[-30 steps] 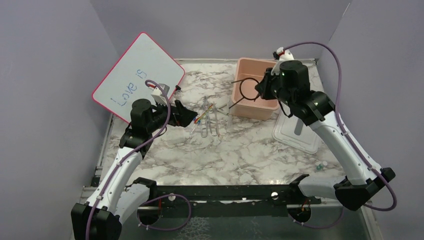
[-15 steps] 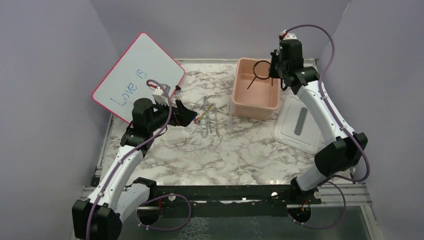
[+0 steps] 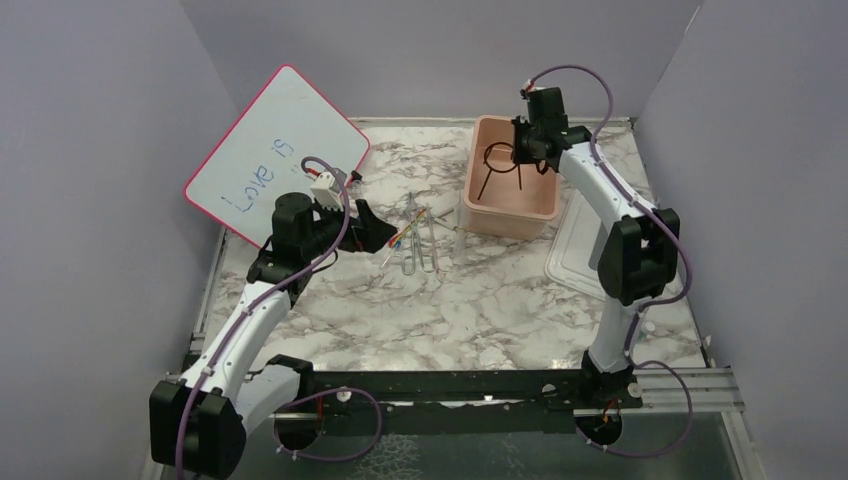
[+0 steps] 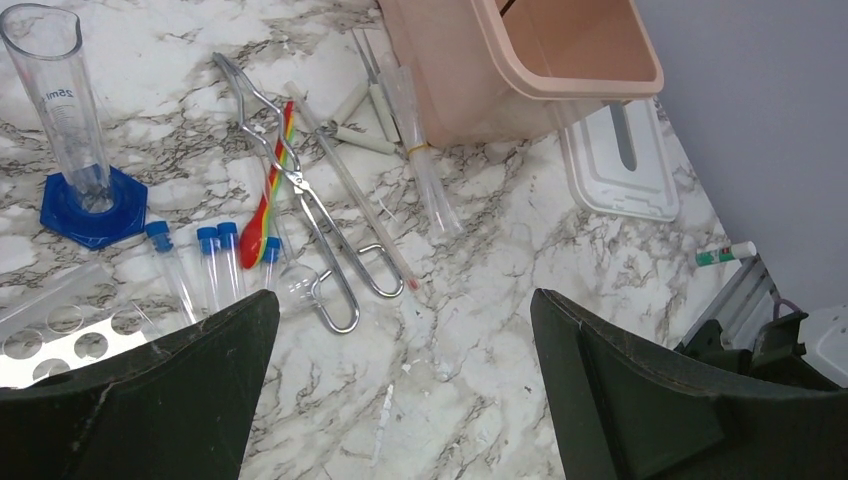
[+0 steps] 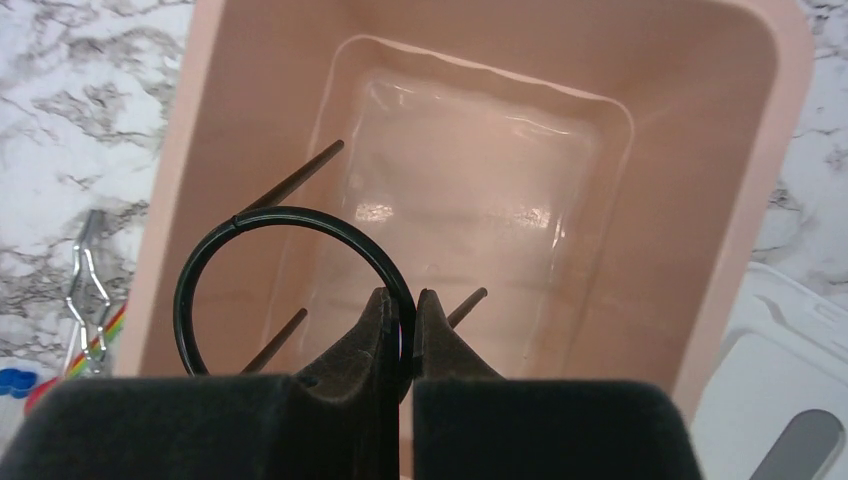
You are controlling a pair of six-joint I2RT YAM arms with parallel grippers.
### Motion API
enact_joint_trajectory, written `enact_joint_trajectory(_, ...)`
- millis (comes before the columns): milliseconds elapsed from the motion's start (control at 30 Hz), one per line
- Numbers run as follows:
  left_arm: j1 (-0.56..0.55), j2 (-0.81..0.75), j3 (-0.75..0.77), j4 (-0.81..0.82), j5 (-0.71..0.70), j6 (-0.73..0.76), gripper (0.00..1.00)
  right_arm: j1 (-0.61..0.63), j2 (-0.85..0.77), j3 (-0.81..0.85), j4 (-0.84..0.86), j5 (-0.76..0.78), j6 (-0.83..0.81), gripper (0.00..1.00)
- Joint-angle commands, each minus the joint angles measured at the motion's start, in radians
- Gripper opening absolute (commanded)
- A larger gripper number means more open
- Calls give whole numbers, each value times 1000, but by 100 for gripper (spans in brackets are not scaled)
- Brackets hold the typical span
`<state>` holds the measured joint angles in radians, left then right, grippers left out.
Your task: Organize the chemistry lab equipment
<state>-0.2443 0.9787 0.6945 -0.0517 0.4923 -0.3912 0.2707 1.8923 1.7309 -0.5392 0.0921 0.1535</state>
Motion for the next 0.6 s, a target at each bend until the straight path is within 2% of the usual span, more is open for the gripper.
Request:
enact_joint_trajectory(0, -3, 9, 29, 23, 41, 17, 99, -19, 55, 72, 52, -50, -37, 1)
enact_joint_trajectory(300, -3, 16, 32, 30, 31, 20, 99, -31, 194, 181, 72, -79, -56, 1)
enact_joint_trajectory(567, -3, 17, 31, 30, 28, 18, 99, -40, 261, 202, 79, -96, -22, 16)
